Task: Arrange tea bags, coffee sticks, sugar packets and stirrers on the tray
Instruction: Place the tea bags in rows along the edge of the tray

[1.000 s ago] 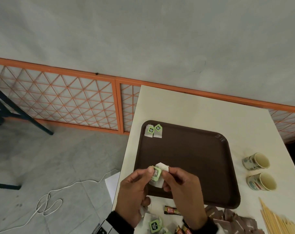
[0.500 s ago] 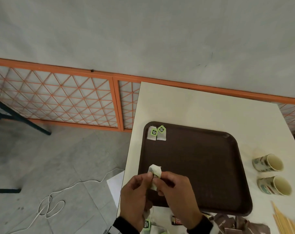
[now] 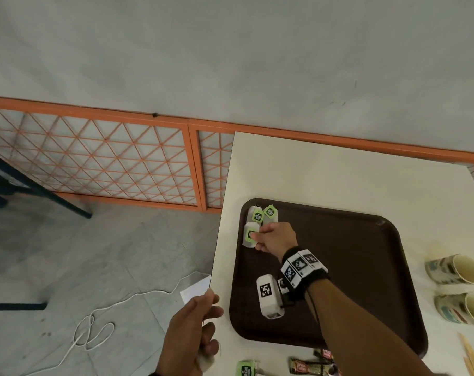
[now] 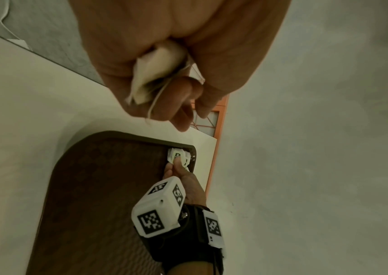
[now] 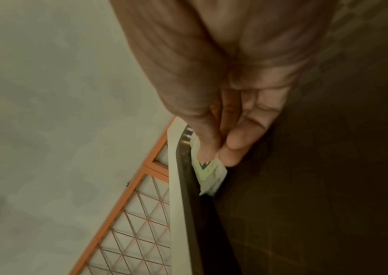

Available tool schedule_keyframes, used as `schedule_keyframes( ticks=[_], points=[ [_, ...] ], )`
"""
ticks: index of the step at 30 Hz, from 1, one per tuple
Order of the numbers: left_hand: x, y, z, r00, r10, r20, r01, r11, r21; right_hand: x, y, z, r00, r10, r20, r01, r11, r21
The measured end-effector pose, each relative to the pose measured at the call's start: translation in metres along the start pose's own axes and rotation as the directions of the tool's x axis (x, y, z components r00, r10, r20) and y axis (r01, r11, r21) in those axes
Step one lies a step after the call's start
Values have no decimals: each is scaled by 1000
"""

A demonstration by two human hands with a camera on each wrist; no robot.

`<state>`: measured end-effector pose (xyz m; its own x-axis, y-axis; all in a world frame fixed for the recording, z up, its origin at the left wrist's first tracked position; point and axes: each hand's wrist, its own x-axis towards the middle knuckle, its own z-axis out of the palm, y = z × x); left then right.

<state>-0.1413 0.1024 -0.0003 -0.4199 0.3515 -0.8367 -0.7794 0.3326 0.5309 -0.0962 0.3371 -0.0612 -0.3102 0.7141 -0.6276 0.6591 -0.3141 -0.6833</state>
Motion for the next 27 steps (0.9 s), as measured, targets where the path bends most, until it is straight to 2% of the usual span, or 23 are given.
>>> schedule_keyframes(
  ticks=[6,10,12,14,15,16,17,18,19,20,21,24,26,27],
  points=[
    [-2,3,0,999,-32,17,33,997,-63,0,4,9,994,-22,-105,18,999,-44],
    [-6,10,-1,992,-88,86,109,956,-272,0,10,9,988,-61,-144,44,992,-120],
    [-12,14,-3,981,-84,177,154,888,-433,-11,7,3,975,-156,-156,112,960,-257],
    [-19,18,-5,967,-46,251,184,807,-561,-46,0,-9,945,-308,-114,249,898,-363],
    [-23,20,-6,960,-27,279,195,779,-595,-73,-5,-16,913,-407,-38,367,856,-364],
    [-27,22,-6,954,-11,301,203,760,-617,-102,-10,-23,849,-524,71,514,786,-345],
    [-30,23,-6,947,-1,321,215,745,-632,-131,-14,-29,750,-630,203,660,685,-310],
    [-34,24,-5,941,5,339,227,733,-642,-157,-15,-34,628,-698,344,778,566,-272],
    [-37,24,-5,935,10,354,237,726,-646,-178,-13,-37,511,-717,475,859,447,-250],
    [-41,23,-4,930,15,368,243,726,-643,-194,-7,-39,424,-699,575,905,345,-248],
    [-42,23,-4,923,19,384,250,731,-635,-204,-2,-39,366,-681,634,930,256,-263],
    [-54,20,0,901,32,432,263,753,-604,-219,11,-32,252,-731,634,942,36,-333],
    [-63,18,5,900,28,436,256,775,-578,-218,22,-29,173,-810,560,939,-37,-343],
    [-68,17,8,900,26,436,252,785,-566,-217,27,-29,154,-843,516,941,-35,-337]
  ],
)
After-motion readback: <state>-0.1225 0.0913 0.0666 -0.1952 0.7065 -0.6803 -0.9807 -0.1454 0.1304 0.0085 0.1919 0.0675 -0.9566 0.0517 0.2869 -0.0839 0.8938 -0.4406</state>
